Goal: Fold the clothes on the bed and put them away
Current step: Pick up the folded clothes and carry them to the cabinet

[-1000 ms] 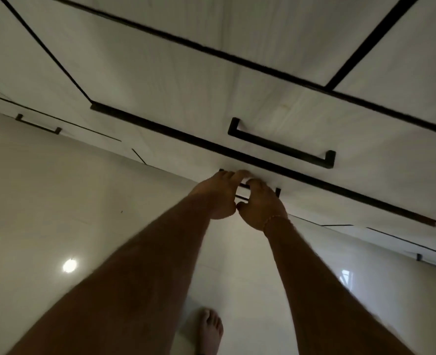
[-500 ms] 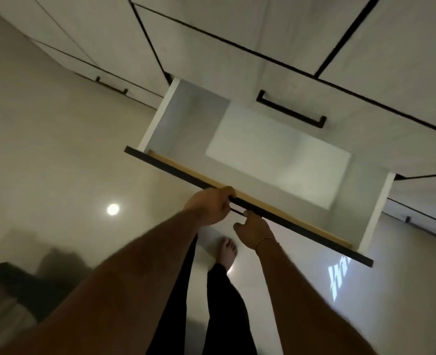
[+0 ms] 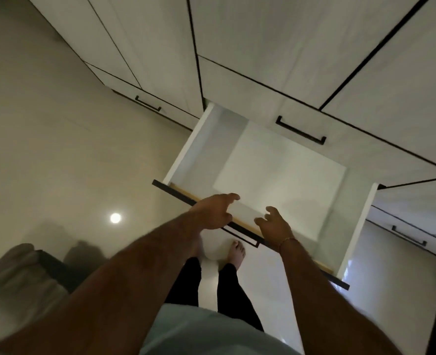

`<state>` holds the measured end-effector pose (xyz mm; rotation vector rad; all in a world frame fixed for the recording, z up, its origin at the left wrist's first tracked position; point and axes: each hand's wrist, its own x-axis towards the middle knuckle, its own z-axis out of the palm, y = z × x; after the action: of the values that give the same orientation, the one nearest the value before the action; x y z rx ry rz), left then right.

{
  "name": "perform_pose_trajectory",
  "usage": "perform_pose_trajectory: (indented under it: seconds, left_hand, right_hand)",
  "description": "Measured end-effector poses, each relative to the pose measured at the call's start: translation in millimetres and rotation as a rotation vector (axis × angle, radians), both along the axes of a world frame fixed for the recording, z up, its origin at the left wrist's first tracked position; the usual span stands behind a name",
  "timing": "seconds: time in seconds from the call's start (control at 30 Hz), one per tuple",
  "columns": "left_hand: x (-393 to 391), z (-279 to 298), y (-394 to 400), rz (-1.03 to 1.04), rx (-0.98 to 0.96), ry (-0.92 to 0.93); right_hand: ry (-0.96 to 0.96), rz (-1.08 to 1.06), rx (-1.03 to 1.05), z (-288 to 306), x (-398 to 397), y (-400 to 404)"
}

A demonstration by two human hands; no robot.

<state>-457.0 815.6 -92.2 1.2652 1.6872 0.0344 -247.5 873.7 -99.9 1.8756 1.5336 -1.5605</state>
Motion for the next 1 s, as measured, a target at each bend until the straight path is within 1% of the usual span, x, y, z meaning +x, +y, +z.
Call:
perform_pose_trajectory:
  seconds: [0.13, 0.2, 0.23, 0.3, 0.43, 0.53, 0.63, 0.77, 0.9, 1.0]
  left_hand:
    - [-36, 39, -22, 0.051, 0.087, -0.01]
    - [-54, 57, -34, 0.097, 0.137, -0.01]
    - [-66, 68, -45, 0.157, 0.17, 0.005]
    - [-82, 80, -62, 0.291, 0.225, 0.025]
    - [-112, 104, -127, 0.728, 0.349, 0.085]
    - [-109, 116, -195, 1.006, 0.382, 0.136]
    - [-94, 122, -270, 1.216, 0.397, 0.187]
    - [-65, 128, -372, 1.55, 0.414, 0.214]
    - [-29, 129, -463, 1.846, 0.47, 0.26]
    - [-6, 129, -530, 2.049, 0.452, 0.294]
  right_hand:
    - [0.077, 0.172, 0.118, 49, -57, -15]
    - [0.135, 0.276, 0.168, 66, -86, -20]
    - [0.164, 0.345, 0.194, 74, -105, -24]
    - [0.224, 0.445, 0.231, 86, -133, -28]
    - [0.358, 0.708, 0.307, 113, -201, -46]
    - [0.419, 0.927, 0.322, 131, -238, -75]
    - [0.47, 1.095, 0.325, 145, -268, -124]
    - [0.543, 1.365, 0.269, 155, -297, -219]
    - [0.598, 1.56, 0.192, 157, -313, -321]
    - [0.616, 1.68, 0.113, 158, -320, -397]
